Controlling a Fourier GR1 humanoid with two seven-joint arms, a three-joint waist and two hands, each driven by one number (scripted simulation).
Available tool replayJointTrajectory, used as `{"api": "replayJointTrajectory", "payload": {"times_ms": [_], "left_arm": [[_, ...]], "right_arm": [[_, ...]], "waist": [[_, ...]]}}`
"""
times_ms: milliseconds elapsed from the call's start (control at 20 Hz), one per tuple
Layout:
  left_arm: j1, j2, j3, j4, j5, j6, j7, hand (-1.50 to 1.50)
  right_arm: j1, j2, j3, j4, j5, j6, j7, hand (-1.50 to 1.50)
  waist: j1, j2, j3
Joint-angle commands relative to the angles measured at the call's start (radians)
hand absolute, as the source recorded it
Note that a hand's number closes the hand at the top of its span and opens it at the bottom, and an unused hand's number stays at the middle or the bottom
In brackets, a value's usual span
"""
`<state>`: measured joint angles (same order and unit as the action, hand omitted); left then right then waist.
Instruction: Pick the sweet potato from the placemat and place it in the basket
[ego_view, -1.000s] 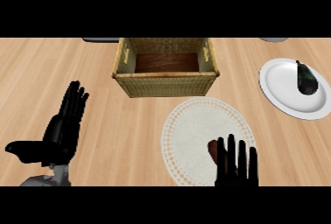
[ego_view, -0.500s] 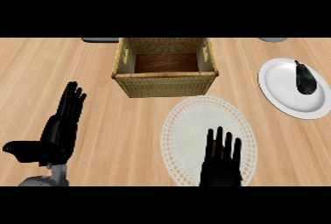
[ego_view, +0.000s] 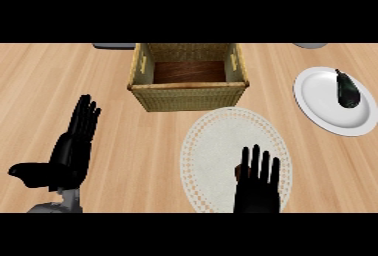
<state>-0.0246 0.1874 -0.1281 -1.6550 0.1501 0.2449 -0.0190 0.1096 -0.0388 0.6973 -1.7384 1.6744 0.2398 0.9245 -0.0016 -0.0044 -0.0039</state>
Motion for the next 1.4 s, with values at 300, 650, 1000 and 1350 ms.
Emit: {"api": "replayJointTrajectory", "payload": {"times_ms": [300,650,1000,1350], "left_arm": [[0.035,-0.057,-0.002,-0.014,-0.044,-0.019,-0.015,0.00],[-0.006,-0.047,0.047,0.056,-0.031,-0.053,-0.045,0.00],[0.003,-0.049,0.041,0.013,-0.048,-0.056,0.003,0.00],[-0.012,-0.056,0.003,-0.057,-0.037,-0.068,0.044,0.00]], "right_arm": [[-0.029,-0.002,-0.059,0.065,-0.043,0.017,-0.029,1.50],[-0.065,-0.063,-0.036,0.081,-0.033,0.086,-0.092,1.50],[-0.060,-0.085,0.026,0.109,0.010,0.019,-0.086,1.50],[-0.197,0.034,0.179,0.091,-0.287,0.071,-0.035,1.50]], "waist": [[0.002,0.004,0.004],[0.001,0.005,0.004],[0.001,0.004,0.004],[0.095,0.033,0.009]]}}
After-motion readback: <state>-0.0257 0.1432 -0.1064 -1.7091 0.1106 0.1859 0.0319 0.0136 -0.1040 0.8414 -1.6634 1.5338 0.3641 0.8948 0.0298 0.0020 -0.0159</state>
